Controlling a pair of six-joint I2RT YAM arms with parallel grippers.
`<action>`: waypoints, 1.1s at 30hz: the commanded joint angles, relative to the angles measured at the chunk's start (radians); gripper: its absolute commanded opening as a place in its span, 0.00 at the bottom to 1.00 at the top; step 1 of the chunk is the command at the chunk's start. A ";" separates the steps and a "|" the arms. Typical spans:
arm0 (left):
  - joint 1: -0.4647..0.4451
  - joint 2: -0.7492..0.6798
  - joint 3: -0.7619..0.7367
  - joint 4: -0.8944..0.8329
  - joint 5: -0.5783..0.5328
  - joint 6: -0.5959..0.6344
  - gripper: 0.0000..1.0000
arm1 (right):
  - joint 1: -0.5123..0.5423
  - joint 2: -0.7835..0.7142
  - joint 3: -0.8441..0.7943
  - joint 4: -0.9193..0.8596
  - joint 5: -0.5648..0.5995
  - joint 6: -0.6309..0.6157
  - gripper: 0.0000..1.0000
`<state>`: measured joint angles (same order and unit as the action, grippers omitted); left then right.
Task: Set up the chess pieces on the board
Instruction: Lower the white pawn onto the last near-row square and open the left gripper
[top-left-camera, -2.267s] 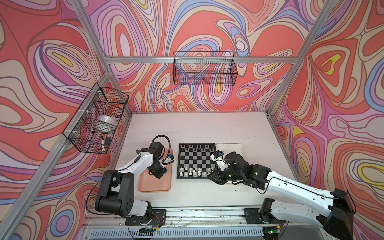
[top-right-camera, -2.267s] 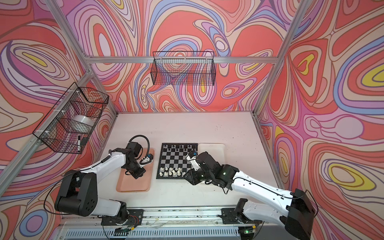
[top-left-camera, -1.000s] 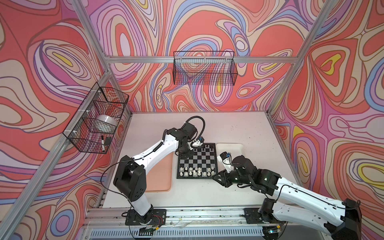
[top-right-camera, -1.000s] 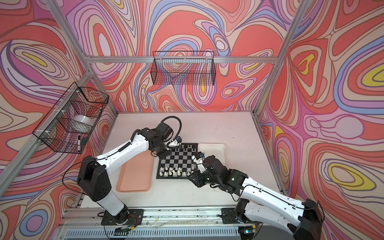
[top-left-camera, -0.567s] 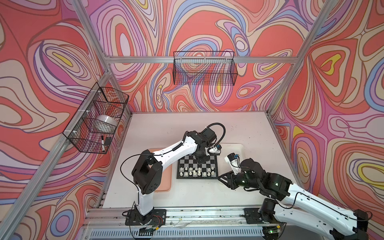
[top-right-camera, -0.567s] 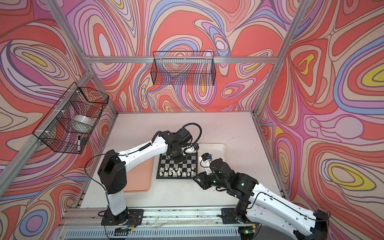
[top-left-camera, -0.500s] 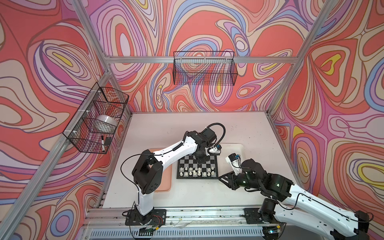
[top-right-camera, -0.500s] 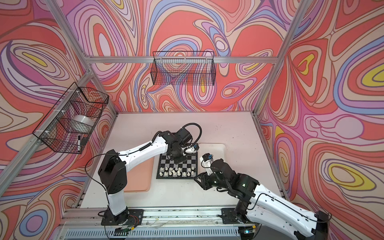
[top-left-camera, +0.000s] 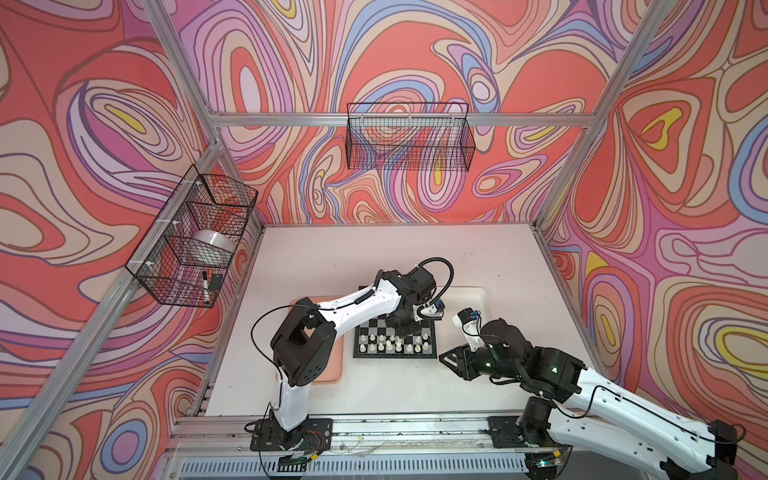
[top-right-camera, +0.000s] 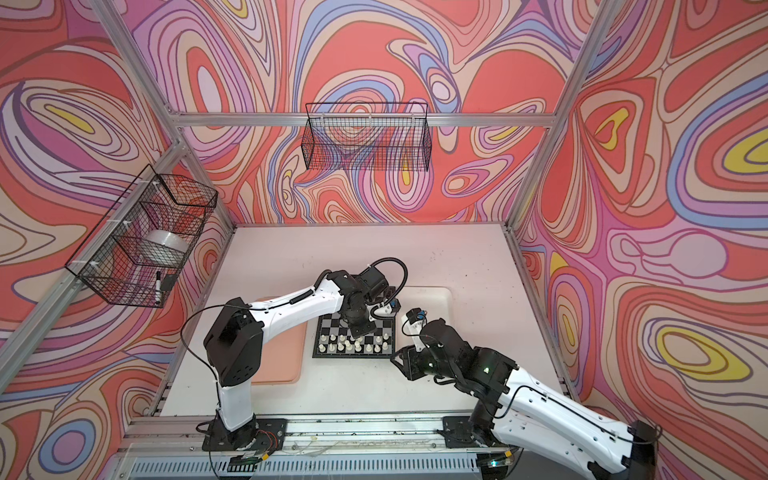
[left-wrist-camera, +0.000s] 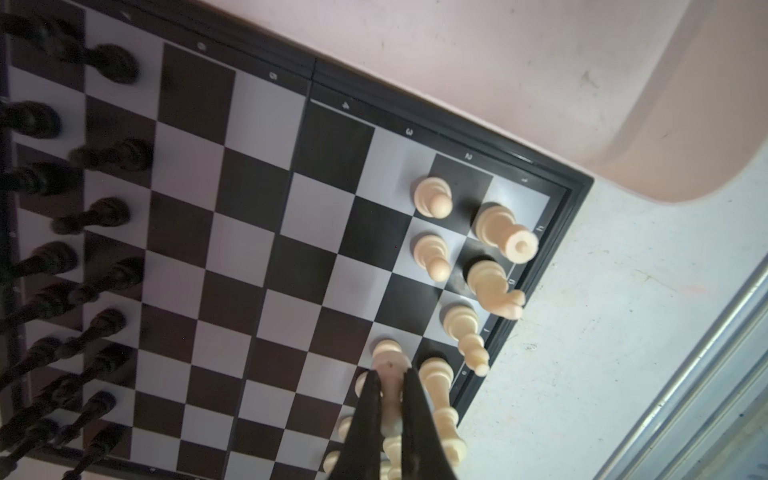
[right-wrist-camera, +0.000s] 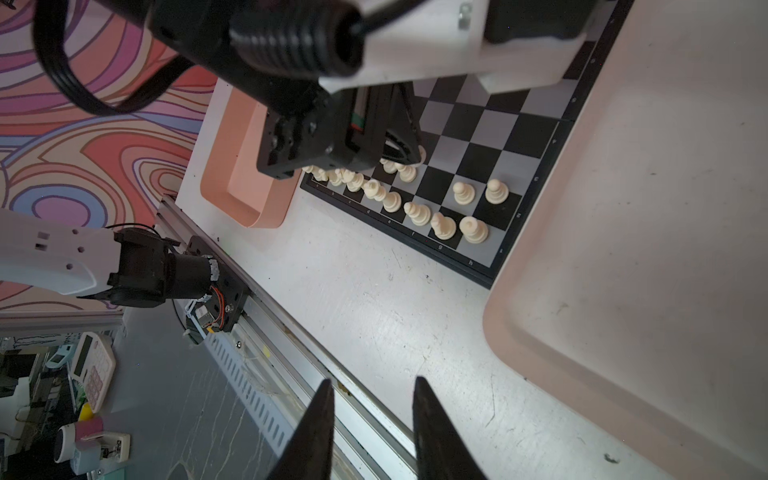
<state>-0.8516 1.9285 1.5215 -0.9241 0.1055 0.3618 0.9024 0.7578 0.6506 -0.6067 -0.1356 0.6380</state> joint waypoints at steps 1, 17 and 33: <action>-0.013 0.021 -0.015 0.008 0.019 -0.008 0.06 | -0.004 0.002 -0.009 -0.002 0.016 0.002 0.32; -0.023 0.081 0.001 0.016 0.018 -0.006 0.07 | -0.004 -0.015 -0.016 -0.015 0.021 -0.004 0.32; -0.030 0.100 0.019 0.013 0.016 -0.007 0.09 | -0.004 -0.006 -0.023 0.002 0.020 -0.009 0.32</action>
<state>-0.8715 2.0094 1.5238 -0.9031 0.1116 0.3618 0.9024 0.7540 0.6357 -0.6067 -0.1276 0.6376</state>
